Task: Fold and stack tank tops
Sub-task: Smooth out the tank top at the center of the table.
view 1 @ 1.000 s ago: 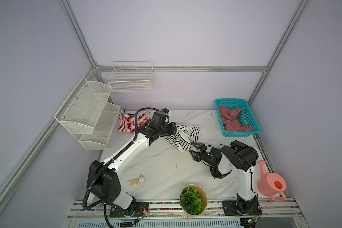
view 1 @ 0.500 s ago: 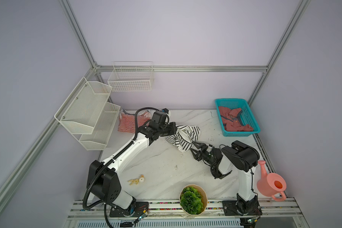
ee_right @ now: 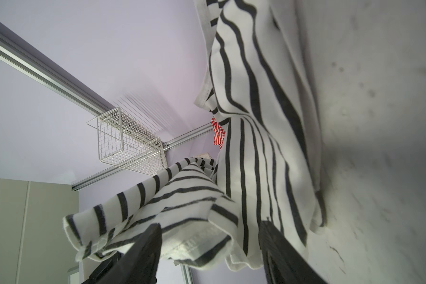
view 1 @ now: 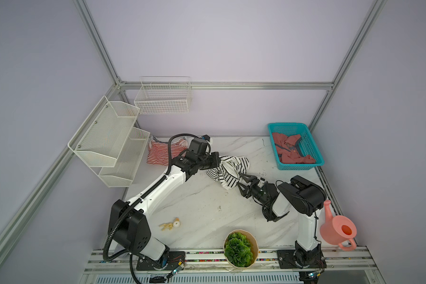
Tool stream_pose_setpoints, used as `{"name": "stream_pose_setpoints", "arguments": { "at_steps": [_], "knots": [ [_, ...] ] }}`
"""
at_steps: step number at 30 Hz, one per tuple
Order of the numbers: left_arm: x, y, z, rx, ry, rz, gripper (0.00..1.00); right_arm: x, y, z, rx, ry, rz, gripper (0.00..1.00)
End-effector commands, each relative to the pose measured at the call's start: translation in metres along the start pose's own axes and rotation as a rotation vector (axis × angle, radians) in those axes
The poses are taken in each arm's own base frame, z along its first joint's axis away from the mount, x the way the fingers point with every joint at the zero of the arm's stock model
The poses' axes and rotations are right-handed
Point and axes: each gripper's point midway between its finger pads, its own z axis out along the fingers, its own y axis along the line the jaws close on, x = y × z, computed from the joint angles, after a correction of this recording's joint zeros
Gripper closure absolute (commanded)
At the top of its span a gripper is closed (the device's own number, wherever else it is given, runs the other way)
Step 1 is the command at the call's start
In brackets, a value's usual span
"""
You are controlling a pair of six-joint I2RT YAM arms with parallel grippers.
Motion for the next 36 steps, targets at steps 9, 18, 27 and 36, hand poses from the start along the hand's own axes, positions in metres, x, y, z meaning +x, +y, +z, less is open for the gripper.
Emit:
{"name": "stream_pose_setpoints", "arguments": {
  "at_steps": [9,18,27,36],
  "knots": [
    [-0.001,-0.004,-0.006,0.043,-0.023,-0.007,1.00,0.013,0.067,0.002,-0.268,0.089,0.091,0.34],
    [0.002,-0.008,-0.007,0.071,-0.015,-0.009,1.00,0.004,0.065,0.011,-0.267,0.088,0.086,0.33],
    [0.003,-0.009,-0.009,0.080,-0.017,-0.005,1.00,-0.002,0.065,0.013,-0.263,0.092,0.090,0.59],
    [-0.003,-0.013,-0.021,0.078,-0.042,0.054,1.00,-0.004,0.072,0.013,-0.276,0.103,0.069,1.00]
  ]
}}
